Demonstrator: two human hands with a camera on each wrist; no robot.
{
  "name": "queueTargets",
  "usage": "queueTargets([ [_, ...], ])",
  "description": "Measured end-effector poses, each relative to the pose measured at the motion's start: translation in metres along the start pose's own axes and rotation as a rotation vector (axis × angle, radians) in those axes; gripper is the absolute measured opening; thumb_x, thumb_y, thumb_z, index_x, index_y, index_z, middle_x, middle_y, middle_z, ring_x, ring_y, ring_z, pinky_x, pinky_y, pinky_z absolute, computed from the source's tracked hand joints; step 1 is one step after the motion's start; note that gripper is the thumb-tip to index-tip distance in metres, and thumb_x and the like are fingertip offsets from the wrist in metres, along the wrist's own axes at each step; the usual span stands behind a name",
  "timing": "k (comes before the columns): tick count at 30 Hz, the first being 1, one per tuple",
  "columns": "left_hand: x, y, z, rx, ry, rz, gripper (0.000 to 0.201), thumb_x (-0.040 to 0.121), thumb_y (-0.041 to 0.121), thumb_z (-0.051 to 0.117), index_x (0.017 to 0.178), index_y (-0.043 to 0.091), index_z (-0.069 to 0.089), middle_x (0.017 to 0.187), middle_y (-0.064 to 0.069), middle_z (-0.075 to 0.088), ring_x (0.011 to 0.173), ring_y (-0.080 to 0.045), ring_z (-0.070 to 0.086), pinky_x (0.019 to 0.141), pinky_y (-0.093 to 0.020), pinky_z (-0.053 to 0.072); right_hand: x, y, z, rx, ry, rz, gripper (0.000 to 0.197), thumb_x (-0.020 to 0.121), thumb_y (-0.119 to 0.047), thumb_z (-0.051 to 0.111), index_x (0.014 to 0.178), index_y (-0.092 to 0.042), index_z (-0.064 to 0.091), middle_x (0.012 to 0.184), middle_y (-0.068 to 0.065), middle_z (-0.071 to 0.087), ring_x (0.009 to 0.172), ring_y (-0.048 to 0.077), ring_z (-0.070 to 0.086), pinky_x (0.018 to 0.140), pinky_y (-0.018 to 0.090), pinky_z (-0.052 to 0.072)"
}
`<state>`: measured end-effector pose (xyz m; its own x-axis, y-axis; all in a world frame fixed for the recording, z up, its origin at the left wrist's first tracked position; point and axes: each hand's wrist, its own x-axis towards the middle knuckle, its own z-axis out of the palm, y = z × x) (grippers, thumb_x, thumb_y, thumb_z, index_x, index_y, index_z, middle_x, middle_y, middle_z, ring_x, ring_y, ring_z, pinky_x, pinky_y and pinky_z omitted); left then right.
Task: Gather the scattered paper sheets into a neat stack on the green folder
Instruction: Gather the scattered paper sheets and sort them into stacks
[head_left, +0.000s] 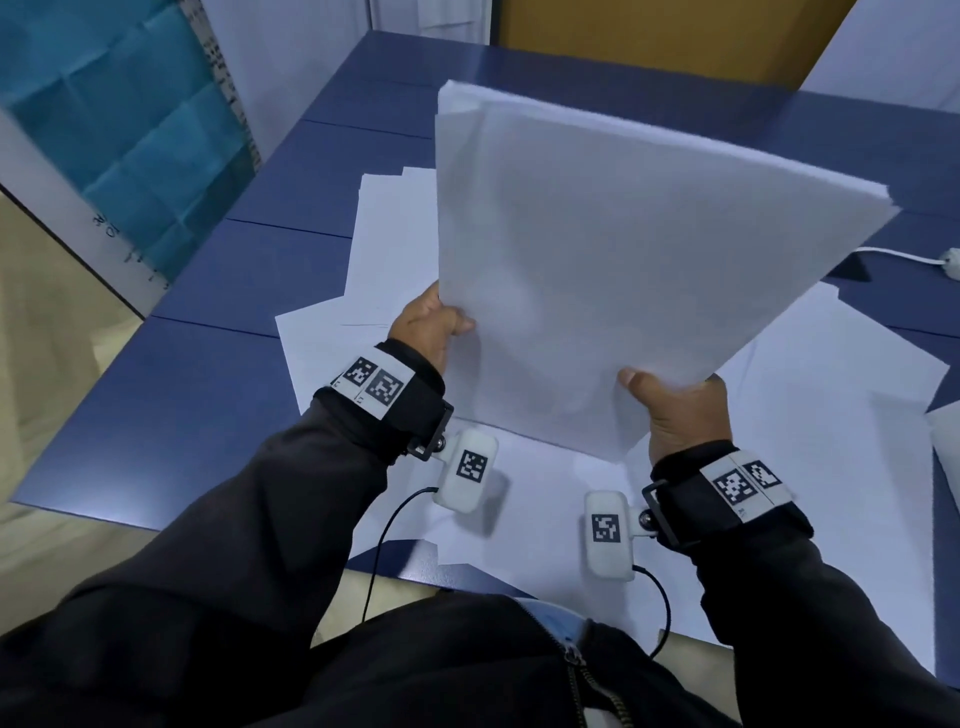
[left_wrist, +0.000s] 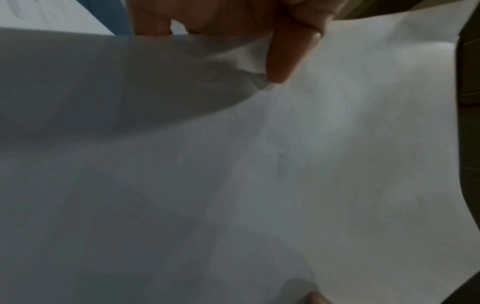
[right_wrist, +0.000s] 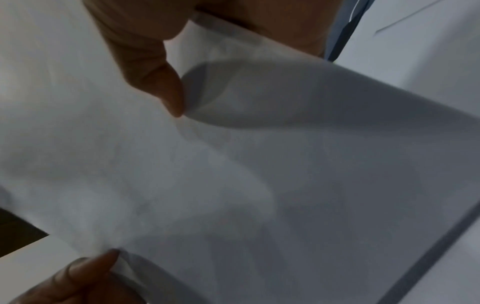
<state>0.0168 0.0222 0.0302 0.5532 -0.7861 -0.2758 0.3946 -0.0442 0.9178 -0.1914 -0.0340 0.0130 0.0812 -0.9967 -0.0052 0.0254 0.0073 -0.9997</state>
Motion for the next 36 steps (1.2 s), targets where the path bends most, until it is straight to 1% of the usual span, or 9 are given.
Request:
queueTargets([
  [5,0.01,-0.01,-0.003,0.098,-0.033,-0.04,0.043,0.08,-0.026,0.031,0.095,0.007,0.054,0.045,0.011,0.062,0.066,-0.014,0.053,0.064,-0.016,0.048,0.003,0.012,0.003,-0.048,-0.033,0.061,0.031,0.073,0.008,0.071,0.074,-0.02,0.059,0.074,-0.01,0.063,0.056,-0.007,0.062,0.062,0.008,0.046],
  [12,0.014,-0.019,-0.01,0.119,-0.038,-0.027,0.047,0.08,-0.027,0.033,0.078,0.014,0.056,0.062,0.003,0.063,0.061,-0.009,0.058,0.064,-0.017,0.049,0.006,0.024,0.002,-0.075,-0.02,0.147,0.025,0.073,0.004,0.072,0.078,-0.018,0.061,0.077,-0.006,0.066,0.06,-0.001,0.064,0.066,0.013,0.049],
  [15,0.016,-0.031,-0.015,0.228,-0.06,-0.052,0.041,0.078,-0.023,0.043,0.077,0.015,0.056,0.076,-0.002,0.059,0.077,-0.021,0.056,0.078,-0.024,0.047,0.005,0.037,0.001,-0.123,-0.033,0.232,0.027,0.072,0.005,0.072,0.078,-0.017,0.059,0.079,-0.004,0.065,0.069,0.011,0.065,0.079,0.026,0.048],
  [18,0.015,-0.037,-0.019,0.263,-0.094,-0.085,0.029,0.065,-0.006,0.058,0.08,0.018,0.057,0.082,0.0,0.06,0.093,-0.025,0.054,0.093,-0.033,0.042,0.003,0.038,0.003,-0.168,-0.083,0.255,0.026,0.076,0.005,0.069,0.075,-0.018,0.057,0.077,-0.004,0.062,0.073,0.02,0.06,0.074,0.024,0.046],
  [21,0.017,-0.037,-0.022,0.304,-0.137,-0.07,0.031,0.058,0.012,0.062,0.086,0.024,0.058,0.09,0.001,0.063,0.096,-0.024,0.056,0.097,-0.037,0.042,0.002,0.036,0.0,-0.222,-0.099,0.207,0.022,0.082,-0.002,0.066,0.07,-0.015,0.052,0.067,-0.003,0.055,0.065,0.02,0.053,0.057,0.012,0.044],
  [24,0.015,-0.031,-0.033,0.471,-0.082,-0.055,0.025,0.079,0.014,0.065,0.103,0.017,0.058,0.099,-0.004,0.059,0.096,-0.021,0.055,0.09,-0.036,0.044,-0.001,0.038,-0.005,-0.263,-0.144,0.202,0.01,0.081,-0.01,0.066,0.075,-0.016,0.06,0.07,-0.002,0.062,0.066,0.02,0.058,0.067,0.024,0.047],
  [30,0.043,-0.018,-0.1,0.895,0.296,-0.208,0.064,0.079,0.026,0.072,0.135,0.017,0.041,0.137,-0.011,0.043,0.121,-0.028,0.05,0.1,-0.033,0.038,-0.009,0.04,-0.023,-0.292,-0.155,0.295,0.015,0.085,-0.012,0.063,0.076,-0.022,0.056,0.079,-0.007,0.062,0.076,0.015,0.059,0.066,0.025,0.04],
  [33,0.052,-0.011,-0.12,1.122,0.338,-0.375,0.082,0.075,0.033,0.074,0.141,0.015,0.03,0.141,-0.015,0.038,0.125,-0.031,0.045,0.103,-0.036,0.036,-0.013,0.043,-0.028,-0.299,-0.18,0.341,0.026,0.087,-0.01,0.062,0.071,-0.025,0.048,0.075,-0.011,0.053,0.069,0.008,0.051,0.066,0.027,0.035],
  [36,0.06,-0.017,-0.127,1.313,0.31,-0.412,0.089,0.068,0.034,0.079,0.138,0.008,0.031,0.14,-0.018,0.041,0.126,-0.036,0.044,0.107,-0.044,0.037,-0.017,0.053,-0.03,-0.364,-0.22,0.413,0.022,0.084,-0.008,0.064,0.072,-0.022,0.053,0.077,-0.007,0.059,0.079,0.023,0.056,0.064,0.026,0.037],
])
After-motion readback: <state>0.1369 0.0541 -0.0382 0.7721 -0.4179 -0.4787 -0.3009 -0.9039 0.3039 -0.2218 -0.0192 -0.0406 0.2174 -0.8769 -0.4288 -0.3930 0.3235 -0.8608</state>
